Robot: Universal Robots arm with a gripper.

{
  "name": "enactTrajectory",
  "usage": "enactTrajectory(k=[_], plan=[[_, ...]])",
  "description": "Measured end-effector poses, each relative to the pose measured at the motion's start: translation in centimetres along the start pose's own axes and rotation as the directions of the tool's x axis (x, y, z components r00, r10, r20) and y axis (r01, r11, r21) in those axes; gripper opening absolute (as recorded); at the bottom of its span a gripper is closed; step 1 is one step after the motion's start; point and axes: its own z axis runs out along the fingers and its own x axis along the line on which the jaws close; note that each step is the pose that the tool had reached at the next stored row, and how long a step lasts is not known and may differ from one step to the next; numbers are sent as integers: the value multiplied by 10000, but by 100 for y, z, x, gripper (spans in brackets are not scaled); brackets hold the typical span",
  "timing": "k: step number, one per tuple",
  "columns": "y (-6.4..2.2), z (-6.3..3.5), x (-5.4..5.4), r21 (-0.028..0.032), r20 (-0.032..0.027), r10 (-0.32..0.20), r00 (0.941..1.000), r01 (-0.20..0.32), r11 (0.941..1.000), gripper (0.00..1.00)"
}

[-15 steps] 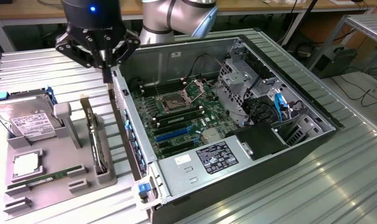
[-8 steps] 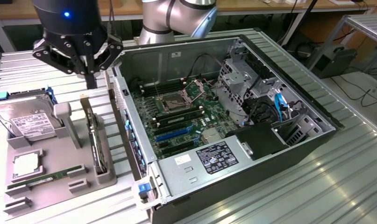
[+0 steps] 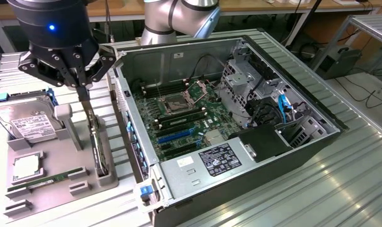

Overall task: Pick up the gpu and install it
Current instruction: 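Reach for the gpu, then pick up the gpu and move the gpu toward the slot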

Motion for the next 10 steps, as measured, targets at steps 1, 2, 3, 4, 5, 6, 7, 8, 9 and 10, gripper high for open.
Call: enactTrajectory(k=[1,2,3,4,5,6,7,8,9,10], plan=[[-19,8,15,0,0,1,10000,-1,10000,11],[-37,20,25,-1,0,0,10000,0,10000,11],[-46,30,29,-2,2,0,10000,0,10000,11],[-49,33,30,-2,2,1,10000,-1,10000,11],[-50,33,29,-2,2,1,10000,-1,10000,11],[-50,33,30,-2,1,2,10000,-2,10000,11],[-50,33,29,-1,1,1,10000,-1,10000,11],[-50,33,29,-1,1,1,10000,-1,10000,11],[-51,33,29,-1,1,1,10000,-1,10000,11],[-51,33,29,-1,1,0,10000,0,10000,11]])
